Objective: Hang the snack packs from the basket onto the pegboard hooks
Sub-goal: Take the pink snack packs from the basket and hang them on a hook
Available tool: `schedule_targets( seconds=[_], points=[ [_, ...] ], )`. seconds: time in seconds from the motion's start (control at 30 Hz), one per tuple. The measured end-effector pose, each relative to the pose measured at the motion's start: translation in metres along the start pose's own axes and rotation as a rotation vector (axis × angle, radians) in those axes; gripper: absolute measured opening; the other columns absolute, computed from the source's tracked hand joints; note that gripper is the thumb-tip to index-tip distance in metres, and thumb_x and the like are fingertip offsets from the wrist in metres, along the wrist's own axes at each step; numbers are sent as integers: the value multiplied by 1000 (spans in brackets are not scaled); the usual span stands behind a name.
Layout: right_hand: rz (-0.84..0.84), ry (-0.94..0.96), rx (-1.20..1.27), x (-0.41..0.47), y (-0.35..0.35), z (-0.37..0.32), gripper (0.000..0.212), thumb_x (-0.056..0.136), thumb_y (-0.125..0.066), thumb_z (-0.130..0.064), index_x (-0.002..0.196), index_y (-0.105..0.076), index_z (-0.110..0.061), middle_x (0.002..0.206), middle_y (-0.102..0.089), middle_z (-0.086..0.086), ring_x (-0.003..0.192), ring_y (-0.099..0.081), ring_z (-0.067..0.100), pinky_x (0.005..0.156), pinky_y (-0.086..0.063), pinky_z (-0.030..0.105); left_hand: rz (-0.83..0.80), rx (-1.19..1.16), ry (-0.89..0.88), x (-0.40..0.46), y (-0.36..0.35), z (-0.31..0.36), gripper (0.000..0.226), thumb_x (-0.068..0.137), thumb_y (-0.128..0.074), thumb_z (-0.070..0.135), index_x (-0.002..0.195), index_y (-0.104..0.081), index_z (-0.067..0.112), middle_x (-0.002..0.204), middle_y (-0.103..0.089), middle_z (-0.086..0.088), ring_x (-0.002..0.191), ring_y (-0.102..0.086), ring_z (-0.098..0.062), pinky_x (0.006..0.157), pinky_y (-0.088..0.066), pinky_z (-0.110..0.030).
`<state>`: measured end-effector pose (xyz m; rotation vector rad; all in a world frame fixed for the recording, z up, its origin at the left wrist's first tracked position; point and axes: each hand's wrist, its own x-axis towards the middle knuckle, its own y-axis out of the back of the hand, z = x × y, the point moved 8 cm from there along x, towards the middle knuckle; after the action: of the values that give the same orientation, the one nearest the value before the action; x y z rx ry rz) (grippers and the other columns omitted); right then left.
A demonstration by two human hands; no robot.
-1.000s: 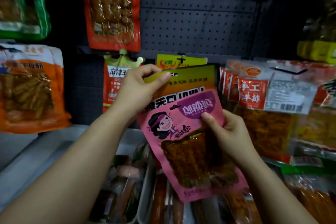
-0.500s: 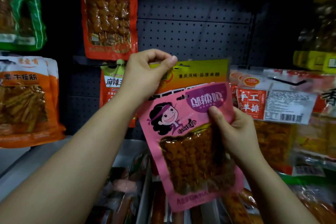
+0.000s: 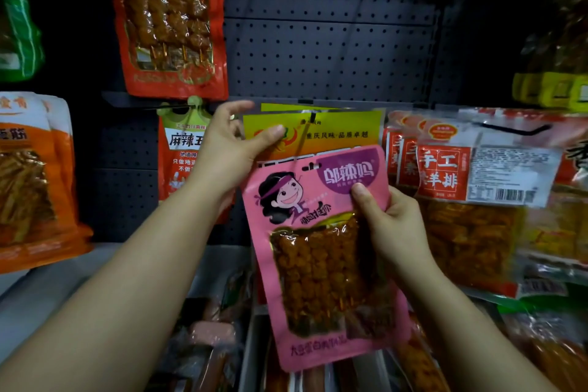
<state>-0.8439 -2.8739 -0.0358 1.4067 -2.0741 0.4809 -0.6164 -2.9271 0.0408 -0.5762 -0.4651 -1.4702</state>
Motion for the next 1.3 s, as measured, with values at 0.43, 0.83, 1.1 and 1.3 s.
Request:
schedule_targets(
  seconds=[0.43,0.83,1.1,1.3],
  points=[
    [43,-257,-141,62,-26,50,27,93,-55,-36,102,-69,-14,94,-74,3,90,-69,19,89,-54,41,9,182,109,69,2,-88,10,85,-66,14,91,-58,12,83,-64,-9,74,-58,-18,75,-47,-31],
    [156,-223,-322,68,-31,59,30,93,-54,-40,101,-67,-14,94,-71,3,87,-67,19,85,-54,45,129,317,34,90,1,-102,10,84,-68,23,85,-58,19,81,-67,-2,80,-67,-20,77,-55,-34],
    [251,-24,-605,38,-13,26,42,92,-55,-40,127,-58,-16,133,-40,4,112,-53,22,96,-44,40,160,311,-7,61,-1,-98,24,82,-69,14,101,-54,17,107,-61,-5,80,-59,-10,75,-47,-23],
    [270,32,-610,10,7,0,39,92,-56,-36,126,-58,-16,138,-37,3,115,-45,10,98,-36,24,59,334,8,-1,-14,-87,38,85,-67,25,117,-48,18,124,-52,-6,98,-57,-14,85,-49,-30]
  ],
)
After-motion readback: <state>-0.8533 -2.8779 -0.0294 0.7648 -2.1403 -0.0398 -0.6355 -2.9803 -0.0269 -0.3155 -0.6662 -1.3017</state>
